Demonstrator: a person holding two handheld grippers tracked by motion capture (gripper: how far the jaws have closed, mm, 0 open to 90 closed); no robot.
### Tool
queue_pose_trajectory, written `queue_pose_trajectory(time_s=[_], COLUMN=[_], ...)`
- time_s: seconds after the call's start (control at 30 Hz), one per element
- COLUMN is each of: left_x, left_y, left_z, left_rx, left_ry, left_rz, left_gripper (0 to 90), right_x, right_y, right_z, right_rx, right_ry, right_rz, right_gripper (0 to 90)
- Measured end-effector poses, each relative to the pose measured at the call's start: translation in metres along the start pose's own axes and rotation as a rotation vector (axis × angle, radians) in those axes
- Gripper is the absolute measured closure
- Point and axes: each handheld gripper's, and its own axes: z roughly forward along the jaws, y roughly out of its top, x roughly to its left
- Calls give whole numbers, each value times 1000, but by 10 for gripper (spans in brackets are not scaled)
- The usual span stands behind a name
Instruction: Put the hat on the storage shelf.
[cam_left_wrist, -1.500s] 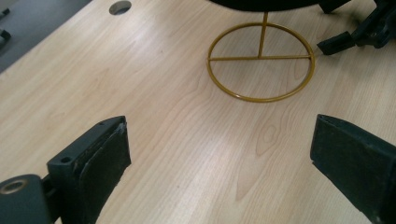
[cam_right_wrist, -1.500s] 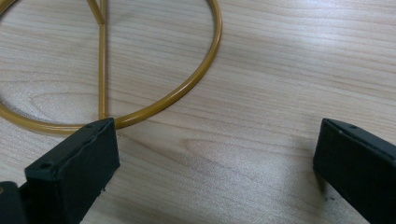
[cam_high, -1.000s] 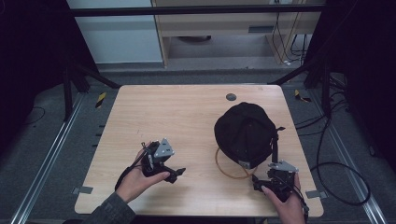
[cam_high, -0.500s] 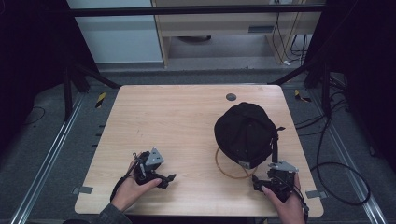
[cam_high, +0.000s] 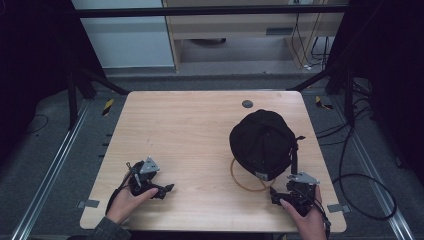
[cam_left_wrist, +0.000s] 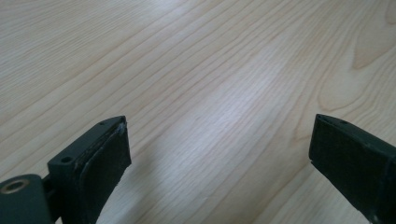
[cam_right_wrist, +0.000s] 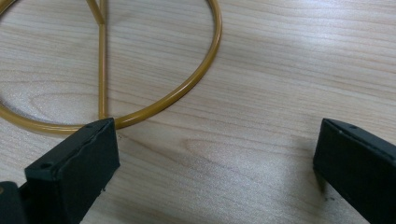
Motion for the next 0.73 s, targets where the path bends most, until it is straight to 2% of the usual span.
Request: queue_pose_trajectory(time_s=[0.23,0.37,0.47,0.63,0.73], left_x=[14,17,19,19,19], left_y=[-8,-11,-12,-16,-17], left_z=[0,5,6,8,8], left_rx=[10,38,30,-14,-23], left_ry=[7,11,24,27,25], left_rz=[-39,-52,-53,-52,-49], left_gripper=[44,42,24,0,0], right_x=[0,0,0,0,0], right_y=[0,0,0,0,0], right_z=[0,0,0,0,0], right_rx=[0,0,0,0,0], right_ry=[0,0,0,0,0], right_rz=[0,0,1,0,1], right_gripper=[4,4,3,4,4])
